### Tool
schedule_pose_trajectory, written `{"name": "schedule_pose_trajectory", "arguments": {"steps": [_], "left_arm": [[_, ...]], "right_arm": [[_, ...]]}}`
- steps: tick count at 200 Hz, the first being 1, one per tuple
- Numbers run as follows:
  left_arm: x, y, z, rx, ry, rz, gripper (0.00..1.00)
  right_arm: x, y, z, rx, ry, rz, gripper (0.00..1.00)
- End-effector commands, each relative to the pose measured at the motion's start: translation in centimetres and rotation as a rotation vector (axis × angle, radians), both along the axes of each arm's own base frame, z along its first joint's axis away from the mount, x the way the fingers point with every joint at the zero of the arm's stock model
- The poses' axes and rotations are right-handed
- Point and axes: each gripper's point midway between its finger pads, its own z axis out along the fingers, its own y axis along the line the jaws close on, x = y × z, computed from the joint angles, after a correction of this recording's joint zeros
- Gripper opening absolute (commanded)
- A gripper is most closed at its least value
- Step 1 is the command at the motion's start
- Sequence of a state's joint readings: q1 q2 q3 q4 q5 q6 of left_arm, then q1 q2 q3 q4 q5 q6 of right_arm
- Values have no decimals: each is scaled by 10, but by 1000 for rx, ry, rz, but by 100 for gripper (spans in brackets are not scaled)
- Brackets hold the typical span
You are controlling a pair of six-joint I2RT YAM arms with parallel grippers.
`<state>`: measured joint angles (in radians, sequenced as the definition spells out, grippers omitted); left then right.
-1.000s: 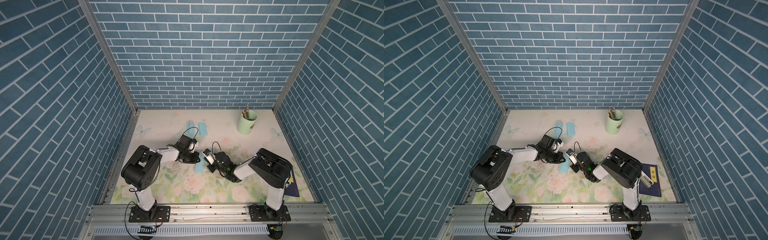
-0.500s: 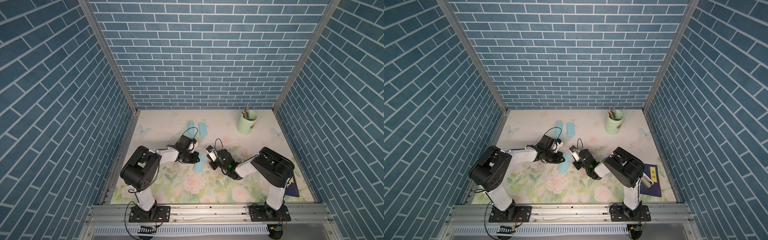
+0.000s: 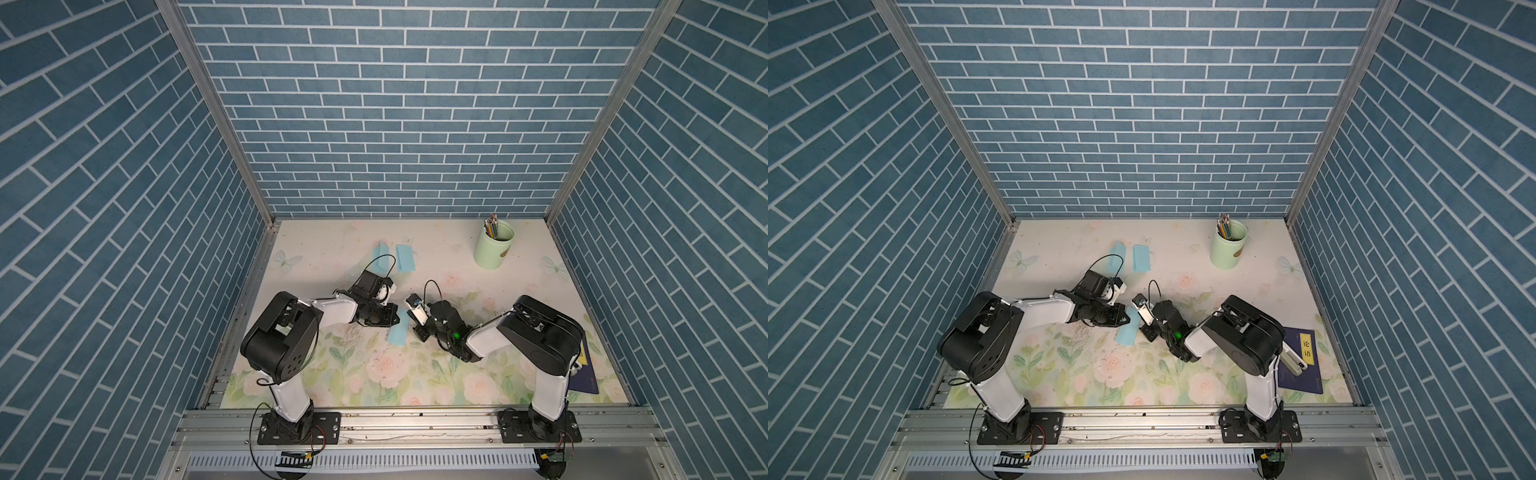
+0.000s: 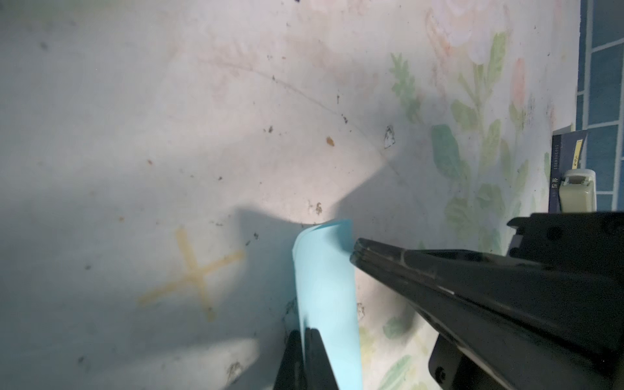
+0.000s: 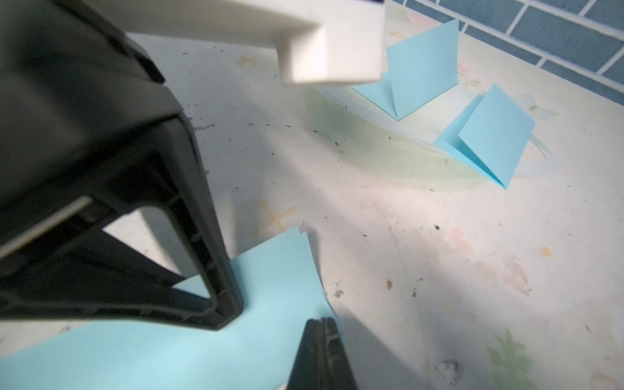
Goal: Fold the square paper along the opposite sides
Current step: Smooth out the paper at the center of the board.
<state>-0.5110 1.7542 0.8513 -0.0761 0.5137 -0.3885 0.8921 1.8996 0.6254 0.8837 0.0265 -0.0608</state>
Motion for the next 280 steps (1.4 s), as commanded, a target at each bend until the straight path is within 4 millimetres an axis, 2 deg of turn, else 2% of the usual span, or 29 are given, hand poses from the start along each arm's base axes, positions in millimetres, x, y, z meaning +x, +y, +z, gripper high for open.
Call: {"name": "schedule_pose_trajectory", "arguments": {"steps": [1, 24, 37, 59, 89, 142, 158, 165, 177, 192, 203, 222, 239, 261, 280], "left_arm": [[-23, 31, -37, 157, 98, 36, 0], [-24, 31, -37, 157, 98, 34, 0], [-23, 31, -36, 157, 94, 35, 0], [-22, 31, -35, 157, 92, 37, 0], [-22, 31, -34, 157, 90, 35, 0], [-22, 31, -33, 157, 84, 35, 0], [-23, 32, -34, 158, 84, 35, 0], [-23, 32, -35, 157, 85, 36, 0], [-23, 32, -35, 158, 88, 35, 0], [-21, 31, -35, 160, 83, 29, 0], [-20, 31, -35, 163, 78, 24, 0], [-19, 31, -35, 167, 77, 22, 0], [-20, 31, -36, 167, 82, 21, 0], [-21, 31, -36, 168, 84, 20, 0], [-20, 31, -36, 169, 86, 23, 0]], "right_arm": [[4, 2, 17, 23, -60, -1, 0], [4, 11, 39, 90, -64, 20, 0], [4, 16, 42, 110, -53, 22, 0], [2, 15, 17, 94, 11, 7, 0], [-4, 2, -20, 69, 86, -24, 0], [15, -37, -44, -63, 135, -124, 0], [19, -46, -44, -80, 126, -121, 0], [19, -44, -36, -68, 106, -90, 0], [14, -35, -11, -18, 38, -13, 0], [-4, -17, 24, 97, -24, 115, 0], [-16, -5, 36, 134, -44, 180, 0], [-32, 12, 28, 125, -32, 249, 0], [-38, 20, 20, 122, -20, 270, 0], [-38, 24, 8, 93, 1, 271, 0], [-37, 21, -10, 43, 36, 257, 0]]}}
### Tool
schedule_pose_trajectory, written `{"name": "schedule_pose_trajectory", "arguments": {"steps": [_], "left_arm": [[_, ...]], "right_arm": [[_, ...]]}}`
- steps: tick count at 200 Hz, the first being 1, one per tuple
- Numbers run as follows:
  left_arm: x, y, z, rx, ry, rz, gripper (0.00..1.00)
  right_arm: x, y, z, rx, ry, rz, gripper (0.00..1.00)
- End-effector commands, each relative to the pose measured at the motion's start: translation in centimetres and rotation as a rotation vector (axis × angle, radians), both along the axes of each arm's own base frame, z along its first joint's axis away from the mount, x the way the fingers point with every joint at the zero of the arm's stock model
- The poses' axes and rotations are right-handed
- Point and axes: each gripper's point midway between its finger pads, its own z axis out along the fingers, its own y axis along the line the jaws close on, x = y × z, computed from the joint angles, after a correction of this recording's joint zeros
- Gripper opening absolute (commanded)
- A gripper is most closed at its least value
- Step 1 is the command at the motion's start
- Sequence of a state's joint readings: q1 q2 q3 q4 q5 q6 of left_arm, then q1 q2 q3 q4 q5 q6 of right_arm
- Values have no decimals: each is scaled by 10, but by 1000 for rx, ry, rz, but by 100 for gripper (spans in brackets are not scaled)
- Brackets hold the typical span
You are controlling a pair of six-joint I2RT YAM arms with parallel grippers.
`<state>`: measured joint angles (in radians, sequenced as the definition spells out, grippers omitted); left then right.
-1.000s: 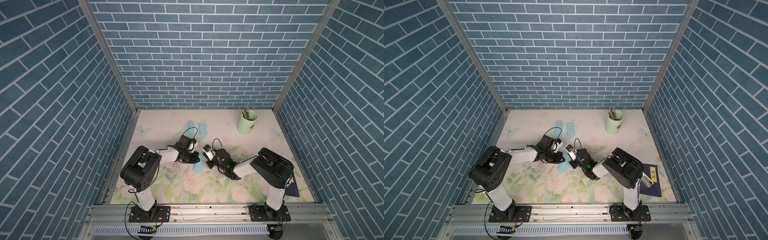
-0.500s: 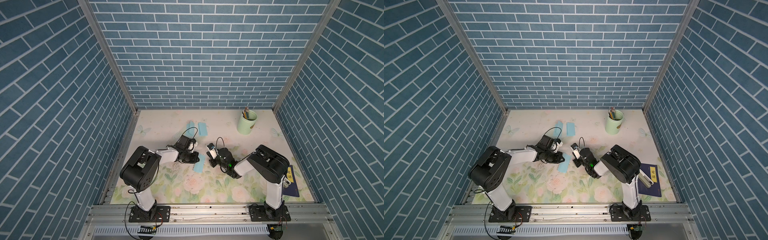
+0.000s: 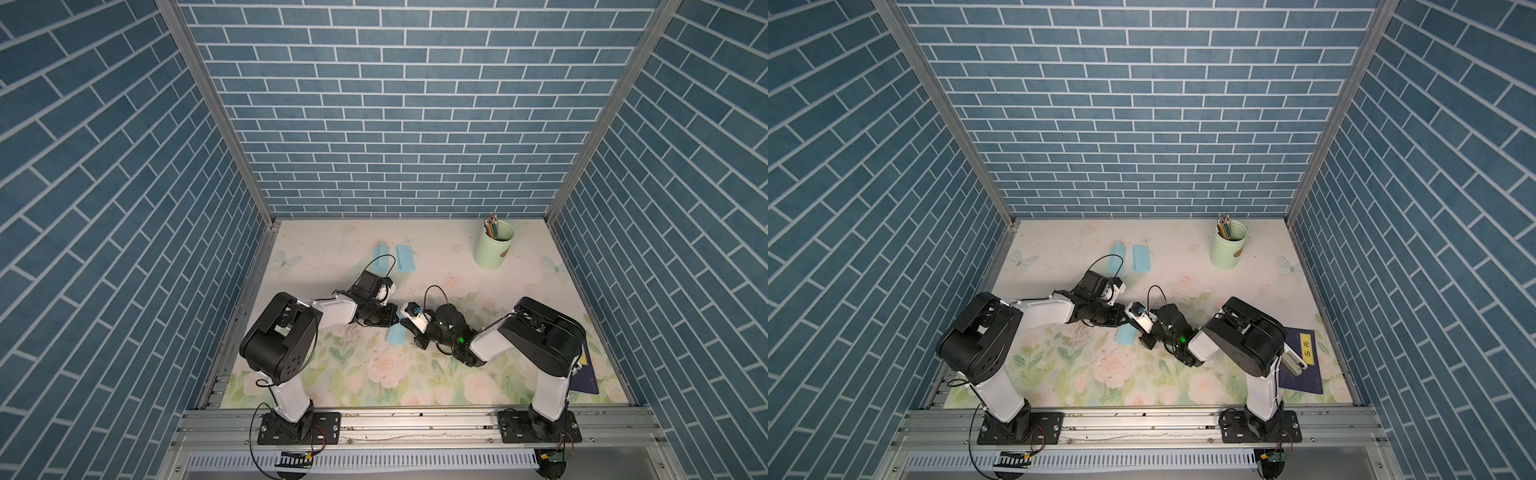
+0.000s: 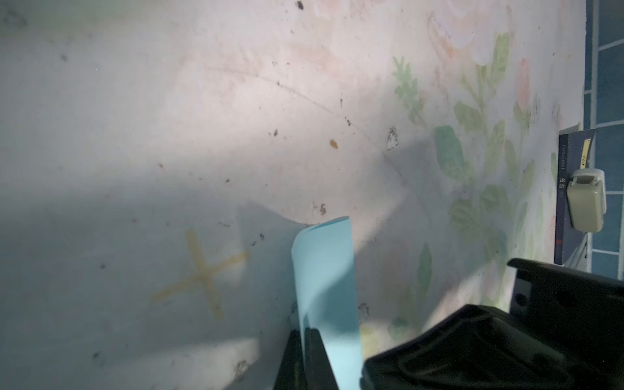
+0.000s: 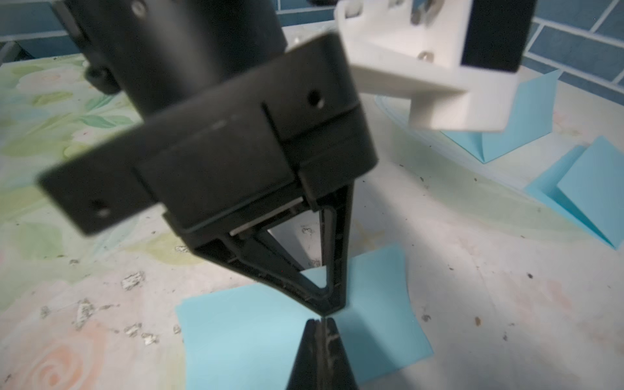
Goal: Fold the square paper along the opposite sides
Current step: Smooth out the paper at the center of the board.
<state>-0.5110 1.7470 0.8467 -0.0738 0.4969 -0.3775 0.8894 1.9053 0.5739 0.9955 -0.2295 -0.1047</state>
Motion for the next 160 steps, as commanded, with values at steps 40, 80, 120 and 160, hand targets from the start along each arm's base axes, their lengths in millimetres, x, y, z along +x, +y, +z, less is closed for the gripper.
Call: {"name": "schedule_pose_trajectory", "arguments": {"steps": [40, 80, 120, 160], "left_arm": [[-22, 29, -37, 160, 105, 23, 0], [-21, 30, -37, 166, 103, 23, 0], [-23, 32, -41, 180, 110, 22, 0], [-23, 33, -41, 180, 109, 22, 0]], "right_arm": [[1, -11, -46, -167, 40, -24, 0], [-11, -23, -62, -241, 68, -30, 0], [-21, -32, -71, -258, 108, -37, 0], [-32, -44, -77, -274, 136, -47, 0]]}}
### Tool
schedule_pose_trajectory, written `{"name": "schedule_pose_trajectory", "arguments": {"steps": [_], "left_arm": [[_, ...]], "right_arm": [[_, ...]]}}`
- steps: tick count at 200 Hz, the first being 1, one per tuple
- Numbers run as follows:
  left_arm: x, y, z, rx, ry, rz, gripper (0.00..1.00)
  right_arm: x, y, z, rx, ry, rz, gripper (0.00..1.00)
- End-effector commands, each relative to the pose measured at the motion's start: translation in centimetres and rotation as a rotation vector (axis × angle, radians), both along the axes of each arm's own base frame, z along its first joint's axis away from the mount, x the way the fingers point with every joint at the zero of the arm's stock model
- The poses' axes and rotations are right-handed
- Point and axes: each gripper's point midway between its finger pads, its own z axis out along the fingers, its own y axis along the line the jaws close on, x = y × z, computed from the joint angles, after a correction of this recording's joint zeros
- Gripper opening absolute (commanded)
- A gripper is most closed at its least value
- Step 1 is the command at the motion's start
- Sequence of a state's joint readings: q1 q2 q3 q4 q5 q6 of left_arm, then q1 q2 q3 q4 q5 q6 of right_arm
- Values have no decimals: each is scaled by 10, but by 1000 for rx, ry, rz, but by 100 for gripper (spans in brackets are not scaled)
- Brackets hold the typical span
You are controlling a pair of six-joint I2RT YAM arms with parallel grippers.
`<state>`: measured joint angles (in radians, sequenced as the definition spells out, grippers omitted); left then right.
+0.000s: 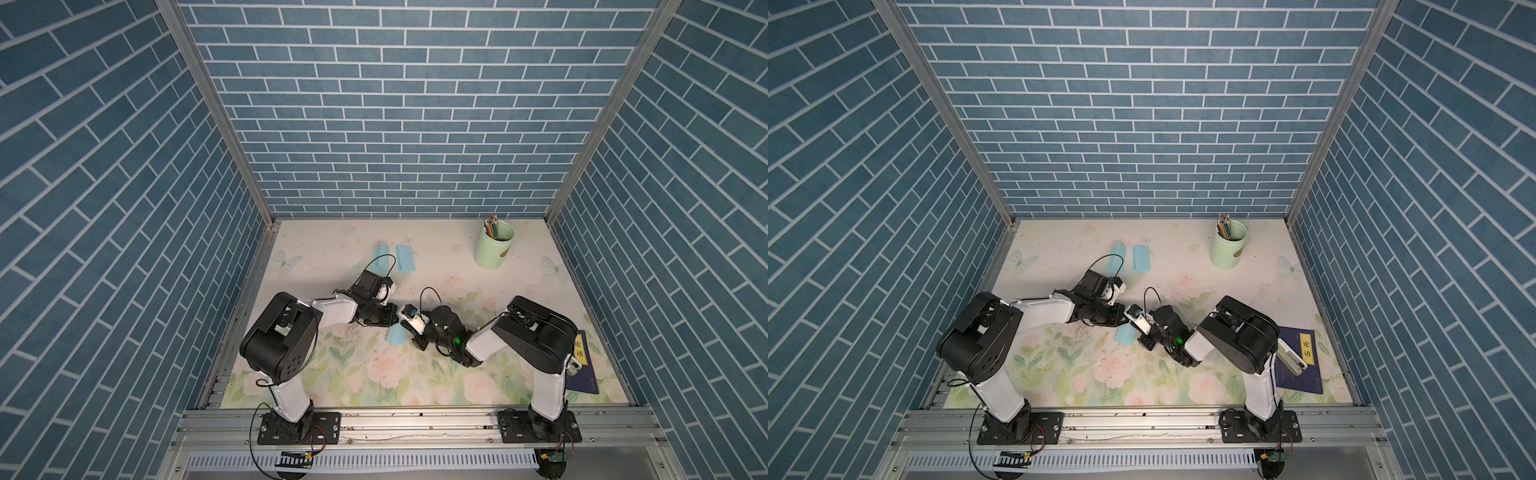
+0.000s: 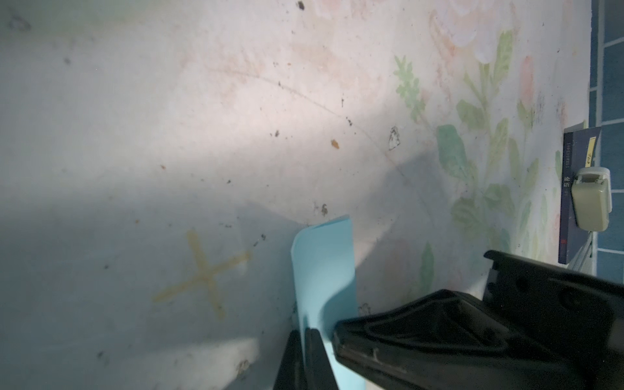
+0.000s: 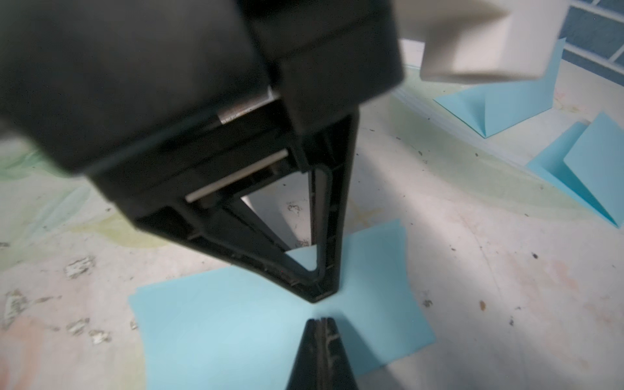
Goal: Fold the square paper along the opposite sides
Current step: Smooth out the paper at the center of the board.
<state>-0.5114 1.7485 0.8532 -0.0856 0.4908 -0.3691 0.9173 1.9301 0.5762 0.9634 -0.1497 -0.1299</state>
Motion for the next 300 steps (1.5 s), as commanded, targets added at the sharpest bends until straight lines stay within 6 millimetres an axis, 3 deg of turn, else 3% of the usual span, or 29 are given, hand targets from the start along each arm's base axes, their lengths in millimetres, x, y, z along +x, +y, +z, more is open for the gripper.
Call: {"name": "schedule_pose_trajectory", "arguments": {"steps": [1, 23, 68, 200, 270, 285, 300], "left_arm": [[-23, 31, -40, 169, 107, 26, 0], [-24, 32, -40, 170, 110, 26, 0], [-25, 33, -41, 174, 113, 27, 0], [-32, 37, -47, 184, 130, 32, 0], [-32, 38, -47, 188, 130, 36, 0], [-33, 38, -46, 188, 131, 36, 0], [-34, 39, -45, 187, 131, 42, 0]], "right_arm": [[-30, -41, -59, -197, 153, -22, 0], [-33, -42, -58, -199, 152, -18, 0], [-50, -25, -58, -202, 147, 59, 0], [-107, -42, -79, -294, 213, 131, 0], [-116, -38, -84, -347, 180, 174, 0], [-115, -35, -74, -337, 165, 177, 0], [-101, -25, -37, -235, 104, 148, 0]]}}
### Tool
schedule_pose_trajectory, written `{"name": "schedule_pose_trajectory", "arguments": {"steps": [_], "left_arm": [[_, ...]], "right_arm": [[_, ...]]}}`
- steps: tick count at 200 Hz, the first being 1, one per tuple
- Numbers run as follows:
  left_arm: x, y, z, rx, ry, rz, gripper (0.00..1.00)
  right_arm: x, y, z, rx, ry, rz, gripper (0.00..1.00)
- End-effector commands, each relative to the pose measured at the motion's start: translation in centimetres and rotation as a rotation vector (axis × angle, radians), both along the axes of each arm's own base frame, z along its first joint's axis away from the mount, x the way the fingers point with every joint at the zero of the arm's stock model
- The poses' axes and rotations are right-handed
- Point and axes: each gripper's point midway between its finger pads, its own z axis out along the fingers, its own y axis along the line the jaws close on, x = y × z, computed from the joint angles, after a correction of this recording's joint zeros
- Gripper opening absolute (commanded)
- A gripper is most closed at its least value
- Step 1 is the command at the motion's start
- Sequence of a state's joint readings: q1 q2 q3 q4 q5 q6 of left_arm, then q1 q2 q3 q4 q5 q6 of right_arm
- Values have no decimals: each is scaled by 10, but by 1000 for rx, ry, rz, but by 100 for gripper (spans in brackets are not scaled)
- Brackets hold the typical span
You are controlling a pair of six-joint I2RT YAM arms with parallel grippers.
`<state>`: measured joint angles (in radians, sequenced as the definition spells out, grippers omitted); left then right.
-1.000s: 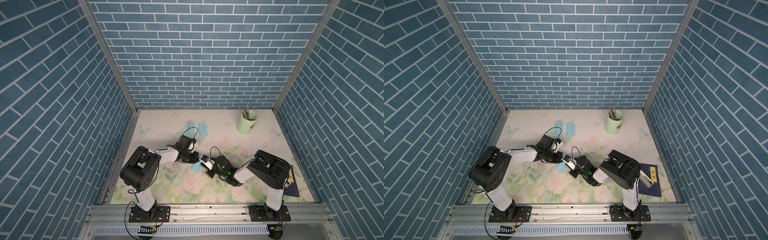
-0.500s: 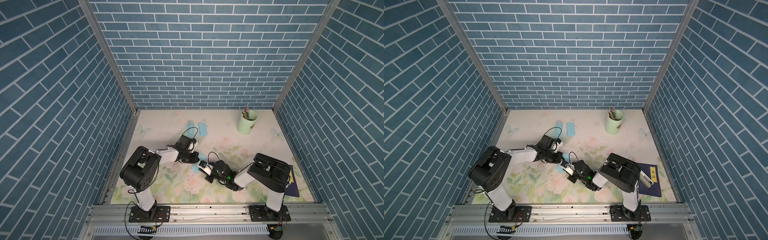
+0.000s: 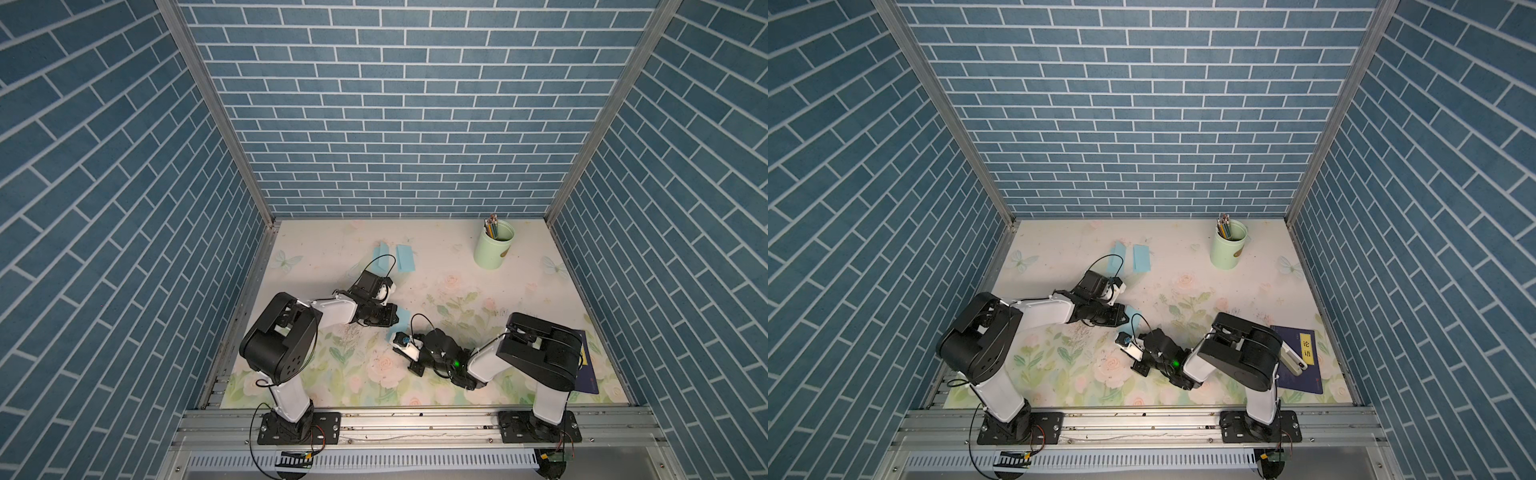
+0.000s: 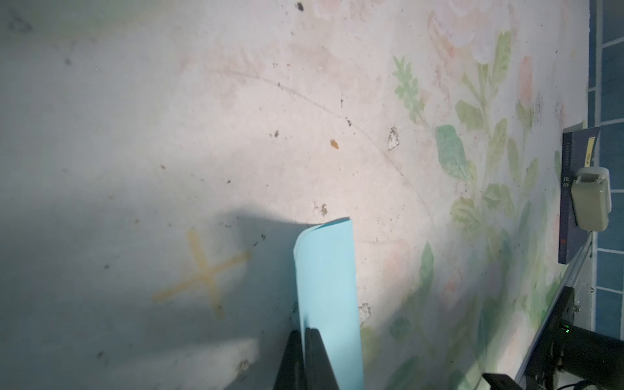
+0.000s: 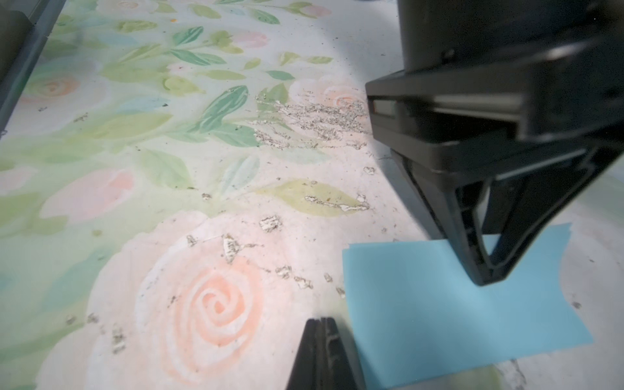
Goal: Fold the square paper along the opposite sides
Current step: Smooth out the paper at the center of the board.
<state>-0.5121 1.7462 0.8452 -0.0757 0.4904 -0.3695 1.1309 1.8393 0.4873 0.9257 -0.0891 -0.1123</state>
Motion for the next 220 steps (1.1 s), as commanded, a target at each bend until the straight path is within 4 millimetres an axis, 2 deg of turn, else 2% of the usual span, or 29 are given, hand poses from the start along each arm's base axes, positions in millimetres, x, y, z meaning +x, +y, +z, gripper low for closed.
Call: {"name": "schedule_pose_trajectory", "arguments": {"steps": [1, 15, 28, 50, 65, 93, 127, 151, 176, 220], "left_arm": [[-33, 38, -44, 188, 134, 43, 0], [-34, 38, -43, 184, 138, 48, 0], [-34, 39, -41, 180, 136, 61, 0], [-37, 38, -38, 152, 138, 99, 0], [-41, 36, -39, 140, 143, 111, 0], [-46, 38, -44, 147, 155, 115, 0], [-46, 38, -45, 144, 151, 116, 0], [-47, 39, -48, 150, 155, 114, 0], [-48, 41, -47, 159, 151, 114, 0], [-49, 43, -46, 165, 146, 116, 0]], "right_arm": [[-14, -41, -33, -191, 76, -9, 0], [19, -40, 5, -65, 32, -120, 0], [50, -46, 25, 15, 22, -223, 0], [93, -50, 31, 59, 1, -354, 0], [107, -40, 30, 79, -6, -376, 0], [118, -21, 19, 75, 6, -366, 0], [118, -18, 1, 24, 14, -370, 0], [120, -26, -24, -85, 24, -395, 0], [122, -42, -41, -180, 27, -443, 0], [128, -75, -60, -276, 60, -539, 0]]}}
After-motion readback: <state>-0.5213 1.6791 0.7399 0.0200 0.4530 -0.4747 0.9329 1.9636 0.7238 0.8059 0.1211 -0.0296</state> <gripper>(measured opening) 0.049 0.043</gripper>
